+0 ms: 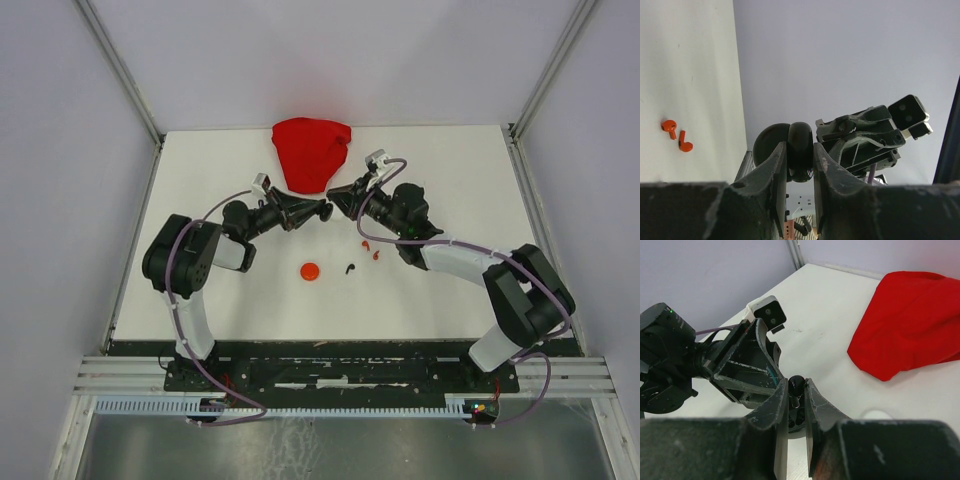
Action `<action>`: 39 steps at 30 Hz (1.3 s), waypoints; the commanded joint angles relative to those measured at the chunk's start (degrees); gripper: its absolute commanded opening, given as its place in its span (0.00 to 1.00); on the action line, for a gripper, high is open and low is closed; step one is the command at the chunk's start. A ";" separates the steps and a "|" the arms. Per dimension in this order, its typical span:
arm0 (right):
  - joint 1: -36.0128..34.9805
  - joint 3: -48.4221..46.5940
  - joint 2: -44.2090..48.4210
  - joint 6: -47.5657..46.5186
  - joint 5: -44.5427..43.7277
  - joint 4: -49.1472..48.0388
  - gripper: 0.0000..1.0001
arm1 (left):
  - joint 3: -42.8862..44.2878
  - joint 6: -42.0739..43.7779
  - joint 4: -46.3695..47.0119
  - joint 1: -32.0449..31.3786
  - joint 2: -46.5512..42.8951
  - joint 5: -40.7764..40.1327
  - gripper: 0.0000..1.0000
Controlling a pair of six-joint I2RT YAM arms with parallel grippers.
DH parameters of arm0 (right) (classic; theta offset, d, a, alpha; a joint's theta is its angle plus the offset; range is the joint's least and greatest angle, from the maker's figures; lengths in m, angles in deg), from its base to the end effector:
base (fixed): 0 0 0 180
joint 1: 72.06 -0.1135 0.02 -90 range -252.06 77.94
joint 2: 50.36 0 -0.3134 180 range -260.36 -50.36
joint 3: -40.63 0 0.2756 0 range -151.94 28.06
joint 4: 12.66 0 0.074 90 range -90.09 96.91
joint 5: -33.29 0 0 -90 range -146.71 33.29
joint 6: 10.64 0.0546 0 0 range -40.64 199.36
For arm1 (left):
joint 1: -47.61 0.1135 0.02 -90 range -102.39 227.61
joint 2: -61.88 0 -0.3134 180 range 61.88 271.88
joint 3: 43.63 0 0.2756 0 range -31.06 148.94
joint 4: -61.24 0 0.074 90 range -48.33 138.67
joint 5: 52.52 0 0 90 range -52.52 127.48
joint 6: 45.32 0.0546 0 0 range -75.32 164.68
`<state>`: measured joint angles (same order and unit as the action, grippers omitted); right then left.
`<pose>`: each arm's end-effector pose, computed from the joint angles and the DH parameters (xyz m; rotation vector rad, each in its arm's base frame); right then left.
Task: Insert the wireless bluetooth earbuds into the charging case
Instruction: Place the earbud in the charging case.
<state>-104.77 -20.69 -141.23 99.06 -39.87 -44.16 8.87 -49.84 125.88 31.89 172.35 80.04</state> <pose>0.3202 0.2244 0.2952 -0.4242 1.5602 0.9424 0.3646 -0.1410 0.1867 -0.5134 1.8189 -1.9818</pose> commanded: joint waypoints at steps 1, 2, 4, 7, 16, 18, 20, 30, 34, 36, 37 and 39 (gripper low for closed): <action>0.36 0.50 -1.33 0.38 2.84 -6.95 0.03 | 1.79 -7.22 9.98 -0.60 1.55 0.12 0.03; 0.36 0.50 -1.66 0.35 3.14 -7.09 0.02 | 1.89 -8.31 11.30 -0.66 1.99 0.02 0.03; 0.34 0.72 -1.93 0.25 3.28 -7.61 0.01 | 1.96 -10.12 13.21 -0.84 2.65 -0.03 0.03; 0.44 0.98 -2.23 0.25 3.41 -8.02 0.00 | 2.00 -10.90 13.66 -0.95 2.83 -0.11 0.03; 0.70 1.45 -2.22 0.20 3.77 -8.04 0.00 | 2.00 -14.00 16.61 -1.00 3.68 -0.72 0.03; 0.75 1.59 -2.21 0.31 3.81 -8.09 0.00 | 2.09 -14.76 17.59 -0.97 4.02 -0.80 0.03; 0.82 1.77 -2.12 0.33 3.82 -8.13 0.00 | 2.09 -15.26 18.31 -1.00 4.34 -0.89 0.03; 1.13 2.61 -1.96 0.41 4.59 -8.22 0.00 | 2.35 -16.67 19.91 -0.97 5.11 -1.37 0.03; 1.16 2.74 -2.06 0.46 4.86 -8.44 0.00 | 2.57 -16.79 19.96 -0.97 5.03 -1.40 0.03; 1.17 2.74 -2.16 0.51 4.95 -8.40 0.00 | 2.69 -16.84 19.97 -0.97 5.02 -1.42 0.03; 1.17 2.86 -2.17 0.51 5.00 -8.44 0.00 | 2.77 -16.98 20.03 -0.97 5.06 -1.48 0.03; 1.32 2.94 -2.12 0.50 5.13 -8.44 0.00 | 2.92 -17.22 20.08 -0.93 5.10 -1.52 0.03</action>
<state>-103.85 -17.96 -143.24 99.06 -36.02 -49.32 9.89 -64.92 136.00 31.08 176.66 79.50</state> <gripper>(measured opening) 0.208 0.304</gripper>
